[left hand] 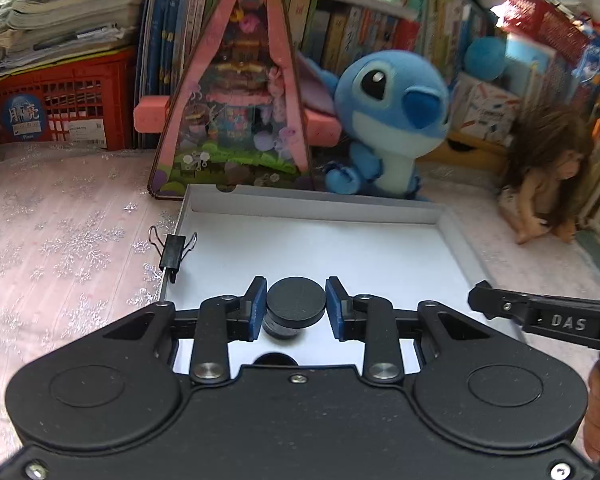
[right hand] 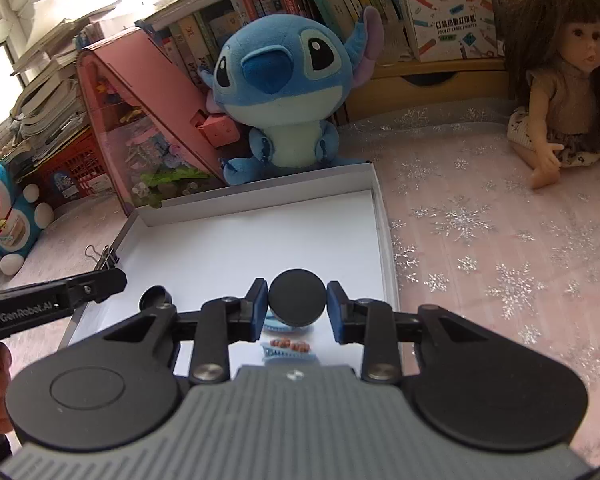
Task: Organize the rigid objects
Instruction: 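Carry both black discs into the white box and open both tools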
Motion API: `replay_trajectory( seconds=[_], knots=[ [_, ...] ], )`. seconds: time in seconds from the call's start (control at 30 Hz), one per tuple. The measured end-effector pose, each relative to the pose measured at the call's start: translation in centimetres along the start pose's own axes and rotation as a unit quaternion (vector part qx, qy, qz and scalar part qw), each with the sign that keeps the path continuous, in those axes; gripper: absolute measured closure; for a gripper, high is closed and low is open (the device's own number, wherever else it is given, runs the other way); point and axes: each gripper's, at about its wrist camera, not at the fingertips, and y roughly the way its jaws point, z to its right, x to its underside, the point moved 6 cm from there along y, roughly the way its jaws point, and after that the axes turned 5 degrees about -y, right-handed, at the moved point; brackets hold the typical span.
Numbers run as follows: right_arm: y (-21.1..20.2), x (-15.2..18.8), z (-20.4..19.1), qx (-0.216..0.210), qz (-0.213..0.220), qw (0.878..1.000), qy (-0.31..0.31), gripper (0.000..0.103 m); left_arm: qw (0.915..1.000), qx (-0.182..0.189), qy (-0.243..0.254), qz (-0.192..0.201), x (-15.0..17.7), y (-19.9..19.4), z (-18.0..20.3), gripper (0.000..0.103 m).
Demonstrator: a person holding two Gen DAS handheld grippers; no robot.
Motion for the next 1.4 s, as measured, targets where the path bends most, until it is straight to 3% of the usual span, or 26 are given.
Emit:
replay_trajectory(
  seconds=[0.2, 0.57, 1.07, 1.17, 1.23, 1.4],
  knots=[
    [2.3, -0.5, -0.4, 0.000, -0.022, 1.000, -0.019, 0.066, 0.9997, -0.014, -0.002, -0.018, -0.4, 3.1, -0.5, 0.073],
    [4.7, -0.9, -1.8, 0.020, -0.045, 0.996, -0.074, 0.066, 0.9993, -0.026, 0.025, -0.013, -1.1, 6.1, -0.3, 0.073],
    [6.0, -0.3, -1.9, 0.023, -0.062, 0.995, -0.077, 0.065, 0.9990, -0.030, 0.028, -0.015, -0.4, 7.5, -0.6, 0.073],
    [6.0, -0.4, -1.8, 0.022, -0.059, 0.995, -0.075, 0.061, 0.9992, -0.029, 0.024, -0.014, -0.4, 7.3, -0.6, 0.071],
    [5.9, -0.5, -1.7, 0.021, -0.055, 0.996, -0.068, 0.047, 0.9993, -0.026, 0.025, -0.013, -0.4, 6.9, -0.5, 0.064],
    [4.8, -0.6, -1.6, 0.015, -0.040, 0.998, -0.052, 0.039, 0.9990, -0.021, 0.040, 0.002, -0.3, 5.1, 0.1, 0.056]
  ],
)
